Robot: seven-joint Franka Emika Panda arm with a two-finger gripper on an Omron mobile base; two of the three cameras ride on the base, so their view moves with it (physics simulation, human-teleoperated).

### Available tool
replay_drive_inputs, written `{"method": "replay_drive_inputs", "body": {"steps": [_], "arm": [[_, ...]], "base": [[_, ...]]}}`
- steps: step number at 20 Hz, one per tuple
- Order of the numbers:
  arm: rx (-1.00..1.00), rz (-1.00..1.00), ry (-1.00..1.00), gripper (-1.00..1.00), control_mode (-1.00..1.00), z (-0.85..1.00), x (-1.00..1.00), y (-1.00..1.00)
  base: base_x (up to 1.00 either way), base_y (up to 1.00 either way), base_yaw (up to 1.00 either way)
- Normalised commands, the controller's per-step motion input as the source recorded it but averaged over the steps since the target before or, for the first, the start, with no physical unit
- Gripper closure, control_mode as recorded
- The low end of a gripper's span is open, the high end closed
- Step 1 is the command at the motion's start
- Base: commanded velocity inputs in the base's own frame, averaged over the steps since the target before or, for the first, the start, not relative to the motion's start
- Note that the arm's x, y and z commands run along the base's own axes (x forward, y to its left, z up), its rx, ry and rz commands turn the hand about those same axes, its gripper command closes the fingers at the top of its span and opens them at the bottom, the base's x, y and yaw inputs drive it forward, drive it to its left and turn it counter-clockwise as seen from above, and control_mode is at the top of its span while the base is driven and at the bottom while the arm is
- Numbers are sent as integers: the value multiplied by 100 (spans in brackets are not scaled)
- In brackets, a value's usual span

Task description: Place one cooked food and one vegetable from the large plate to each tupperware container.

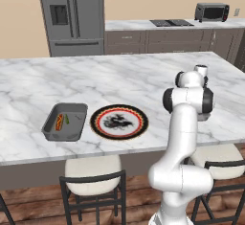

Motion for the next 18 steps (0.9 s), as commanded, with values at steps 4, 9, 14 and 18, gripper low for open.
{"method": "replay_drive_inputs", "body": {"steps": [4,9,14,18], "arm": [[1,0,0,100,-100,-40,6,-9],[0,0,0,-100,-100,-27,4,2],[0,0,-3,-100,-100,0,0,7],[0,-1,0,-100,-100,36,-41,17]], "base": [[0,0,0],[0,0,0],[0,0,0],[0,0,0]]}}
